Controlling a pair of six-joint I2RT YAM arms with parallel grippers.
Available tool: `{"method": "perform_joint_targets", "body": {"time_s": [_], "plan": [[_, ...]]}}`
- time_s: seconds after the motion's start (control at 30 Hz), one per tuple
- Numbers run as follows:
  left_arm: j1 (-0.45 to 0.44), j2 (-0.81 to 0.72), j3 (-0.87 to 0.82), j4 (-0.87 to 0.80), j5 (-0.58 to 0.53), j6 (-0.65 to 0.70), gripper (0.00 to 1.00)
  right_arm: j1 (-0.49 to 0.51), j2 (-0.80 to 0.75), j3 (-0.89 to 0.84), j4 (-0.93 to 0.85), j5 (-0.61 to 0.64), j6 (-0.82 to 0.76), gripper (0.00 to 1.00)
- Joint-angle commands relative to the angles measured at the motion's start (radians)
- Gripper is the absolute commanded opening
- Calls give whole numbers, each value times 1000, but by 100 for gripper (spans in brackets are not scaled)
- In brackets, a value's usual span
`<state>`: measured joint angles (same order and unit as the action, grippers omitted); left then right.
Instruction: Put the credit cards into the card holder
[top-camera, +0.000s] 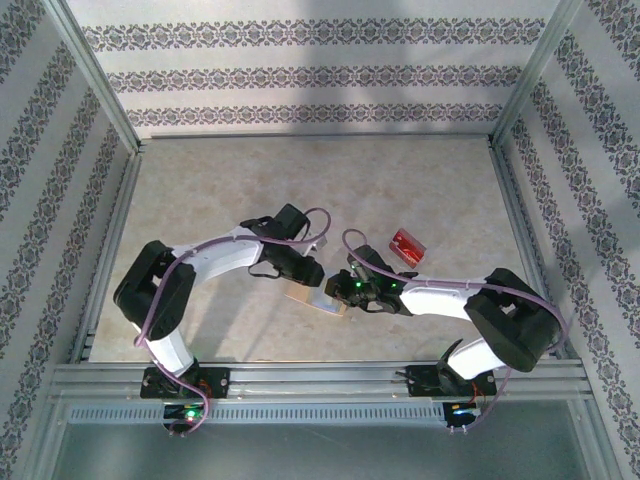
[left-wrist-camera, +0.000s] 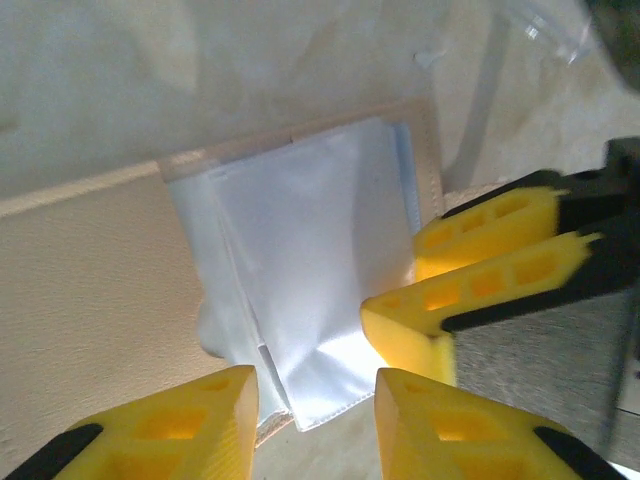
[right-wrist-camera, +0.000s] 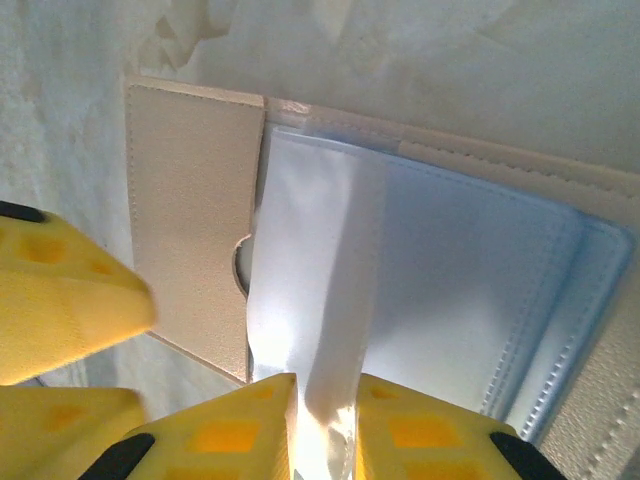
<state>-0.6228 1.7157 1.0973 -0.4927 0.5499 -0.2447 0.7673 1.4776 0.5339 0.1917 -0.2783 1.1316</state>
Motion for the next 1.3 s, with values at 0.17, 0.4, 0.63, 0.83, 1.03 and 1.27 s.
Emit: {"method": "perform_joint_targets", "body": {"time_s": [0.17, 0.4, 0.63, 0.83, 1.03, 1.27], "plan": [[81, -62, 6, -15, -37, 33, 40, 22, 59, 78, 30, -27, 9, 22], [125, -96, -3, -1, -103, 66, 44, 35, 127, 164, 12, -65, -14, 38], [159, -122, 1, -3, -110, 97, 48, 41, 244, 251, 32, -115, -20, 42], [193, -138, -8, 6, -128, 115, 50, 48, 330, 308, 22, -138, -30, 42], [210, -141, -9, 7, -131, 112, 49, 67, 368, 331, -24, -145, -43, 42], [211, -148, -9, 10, -132, 122, 50, 96, 312, 338, -68, -124, -56, 41]]}}
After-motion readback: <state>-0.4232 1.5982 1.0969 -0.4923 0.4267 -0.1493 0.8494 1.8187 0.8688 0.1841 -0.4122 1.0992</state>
